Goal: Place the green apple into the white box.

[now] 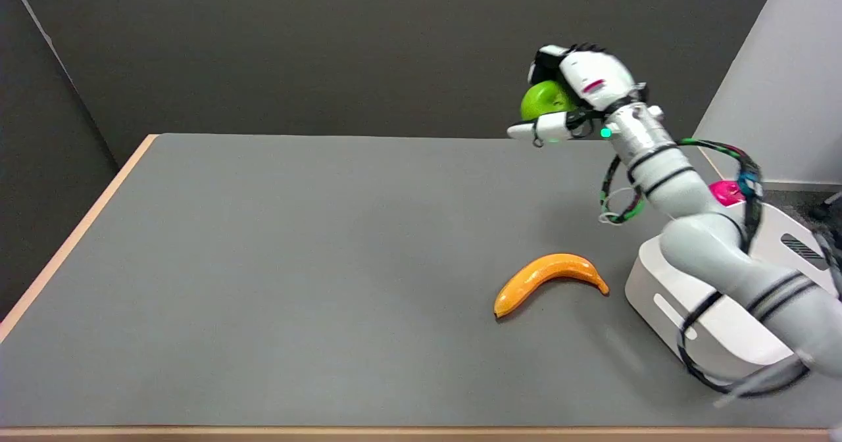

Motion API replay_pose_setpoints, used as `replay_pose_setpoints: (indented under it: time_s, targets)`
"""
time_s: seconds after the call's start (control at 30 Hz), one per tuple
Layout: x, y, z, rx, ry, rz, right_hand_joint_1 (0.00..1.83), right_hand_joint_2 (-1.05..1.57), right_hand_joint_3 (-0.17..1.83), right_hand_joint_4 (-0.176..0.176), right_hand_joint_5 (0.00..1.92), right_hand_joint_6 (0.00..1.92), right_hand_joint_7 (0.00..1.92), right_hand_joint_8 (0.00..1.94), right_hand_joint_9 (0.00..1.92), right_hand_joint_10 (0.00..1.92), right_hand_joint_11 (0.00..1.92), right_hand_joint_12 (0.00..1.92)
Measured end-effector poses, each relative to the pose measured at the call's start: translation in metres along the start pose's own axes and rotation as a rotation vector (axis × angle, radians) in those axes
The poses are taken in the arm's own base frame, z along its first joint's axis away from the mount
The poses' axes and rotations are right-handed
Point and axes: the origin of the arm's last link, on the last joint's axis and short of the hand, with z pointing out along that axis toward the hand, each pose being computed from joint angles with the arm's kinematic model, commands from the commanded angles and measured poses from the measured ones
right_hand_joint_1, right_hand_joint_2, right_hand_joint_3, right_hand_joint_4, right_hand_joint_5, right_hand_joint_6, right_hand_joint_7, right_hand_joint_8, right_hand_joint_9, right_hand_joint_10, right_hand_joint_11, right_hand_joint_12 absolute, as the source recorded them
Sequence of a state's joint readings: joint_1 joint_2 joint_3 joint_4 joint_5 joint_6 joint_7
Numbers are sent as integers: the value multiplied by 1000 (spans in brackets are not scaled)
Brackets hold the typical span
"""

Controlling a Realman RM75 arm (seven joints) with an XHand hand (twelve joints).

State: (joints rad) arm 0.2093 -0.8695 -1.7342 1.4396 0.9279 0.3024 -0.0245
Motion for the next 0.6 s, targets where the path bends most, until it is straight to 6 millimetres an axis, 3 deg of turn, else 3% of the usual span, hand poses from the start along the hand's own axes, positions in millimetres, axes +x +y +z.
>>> replay_pose_setpoints:
  time_s: [0.2, 0.6]
  targets:
    - [27, 6, -38, -24, 140, -20, 1338, 1089, 292, -131, 611, 1452, 821, 1305, 778, 1536, 805, 1921]
    - [65, 28, -134, -147, 422, -73, 1338, 1095, 288, -132, 606, 1455, 812, 1324, 767, 1561, 792, 1921]
